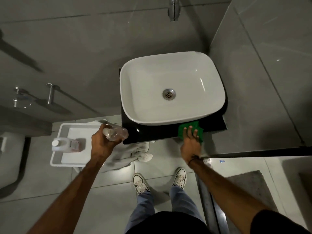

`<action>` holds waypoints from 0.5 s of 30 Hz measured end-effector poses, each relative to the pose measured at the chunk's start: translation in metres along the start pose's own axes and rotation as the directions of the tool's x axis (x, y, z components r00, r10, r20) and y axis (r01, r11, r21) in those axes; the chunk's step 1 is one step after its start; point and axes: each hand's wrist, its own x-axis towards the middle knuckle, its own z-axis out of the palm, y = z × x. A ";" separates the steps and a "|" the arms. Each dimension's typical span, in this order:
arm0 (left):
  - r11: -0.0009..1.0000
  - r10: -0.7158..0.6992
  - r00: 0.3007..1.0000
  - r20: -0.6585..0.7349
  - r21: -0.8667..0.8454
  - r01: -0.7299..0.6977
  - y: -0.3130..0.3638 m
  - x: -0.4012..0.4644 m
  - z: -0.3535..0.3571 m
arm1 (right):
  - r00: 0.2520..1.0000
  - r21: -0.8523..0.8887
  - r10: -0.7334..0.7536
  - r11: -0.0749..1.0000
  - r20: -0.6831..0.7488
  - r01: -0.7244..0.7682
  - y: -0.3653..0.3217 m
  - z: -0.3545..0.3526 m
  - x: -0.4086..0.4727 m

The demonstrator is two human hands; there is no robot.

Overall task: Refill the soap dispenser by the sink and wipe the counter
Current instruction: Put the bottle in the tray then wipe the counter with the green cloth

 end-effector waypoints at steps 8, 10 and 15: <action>1.000 0.006 1.000 -0.024 -0.030 -0.006 -0.005 0.004 -0.026 | 0.974 0.046 -0.219 0.975 0.054 0.217 -0.138 0.032 -0.024; 1.000 0.004 1.000 -0.026 -0.021 -0.005 -0.007 0.008 -0.029 | 0.948 0.056 -0.313 0.949 0.053 0.310 -0.162 0.037 -0.028; 0.998 0.062 0.998 0.008 -0.013 -0.062 0.000 0.014 -0.025 | 0.796 0.047 -0.594 0.804 0.118 0.593 -0.181 0.038 -0.036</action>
